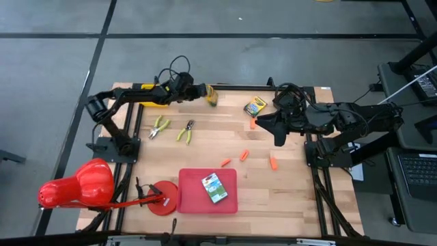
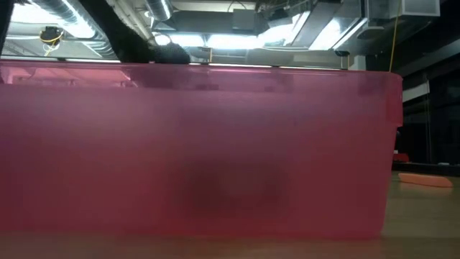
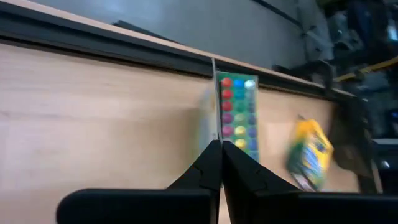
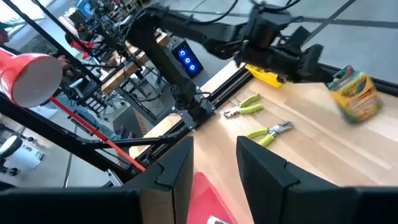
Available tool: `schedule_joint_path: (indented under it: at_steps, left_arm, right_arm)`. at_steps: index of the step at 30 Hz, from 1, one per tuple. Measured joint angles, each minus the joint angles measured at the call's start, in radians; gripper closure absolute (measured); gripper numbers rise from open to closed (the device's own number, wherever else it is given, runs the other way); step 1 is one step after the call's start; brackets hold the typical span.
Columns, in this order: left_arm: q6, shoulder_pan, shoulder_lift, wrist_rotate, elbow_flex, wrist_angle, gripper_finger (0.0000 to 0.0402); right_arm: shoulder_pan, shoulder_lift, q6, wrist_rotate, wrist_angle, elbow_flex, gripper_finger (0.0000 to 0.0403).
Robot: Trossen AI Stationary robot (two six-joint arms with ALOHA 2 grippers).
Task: Pick & Place School Supplies
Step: Put the yellow crayon box into the pink bin
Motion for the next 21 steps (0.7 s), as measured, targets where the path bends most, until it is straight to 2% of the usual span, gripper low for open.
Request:
schedule_joint_path:
  at_steps: [6,9,15,21]
  left_arm:
    - [-0.045,-0.094,-0.14,0.024,0.0,-0.034,0.0399]
    - [-0.056,-0.16,-0.224,0.048,0.0,-0.101,0.0399]
    - [-0.078,-0.33,-0.431,0.071,0.0,-0.278,0.0399]
    - [-0.061,-0.523,-0.597,0.109,0.0,-0.309,0.0399]
  right_arm:
    - [0.0,0.0,-0.001,0.028,0.028,0.0,0.0276]
    - [-0.001,0.0,0.001,0.039,0.028,0.0,0.0276]
    - [-0.024,0.0,0.059,0.073,-0.006,0.0,0.0276]
    - [-0.053,0.0,0.113,0.072,-0.065,0.0,0.0276]
